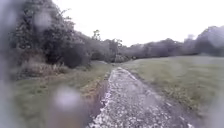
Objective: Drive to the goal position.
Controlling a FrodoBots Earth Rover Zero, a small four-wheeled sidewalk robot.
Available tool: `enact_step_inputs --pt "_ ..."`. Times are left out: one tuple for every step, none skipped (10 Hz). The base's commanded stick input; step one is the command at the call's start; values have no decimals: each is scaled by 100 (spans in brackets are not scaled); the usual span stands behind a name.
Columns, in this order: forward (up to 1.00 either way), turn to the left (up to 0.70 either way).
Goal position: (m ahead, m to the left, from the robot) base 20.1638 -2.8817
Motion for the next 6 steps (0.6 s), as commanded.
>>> enact_step_inputs --pt "85 0" --pt "85 0" --pt "85 0" --pt "85 0" --pt "85 0" --pt "85 0"
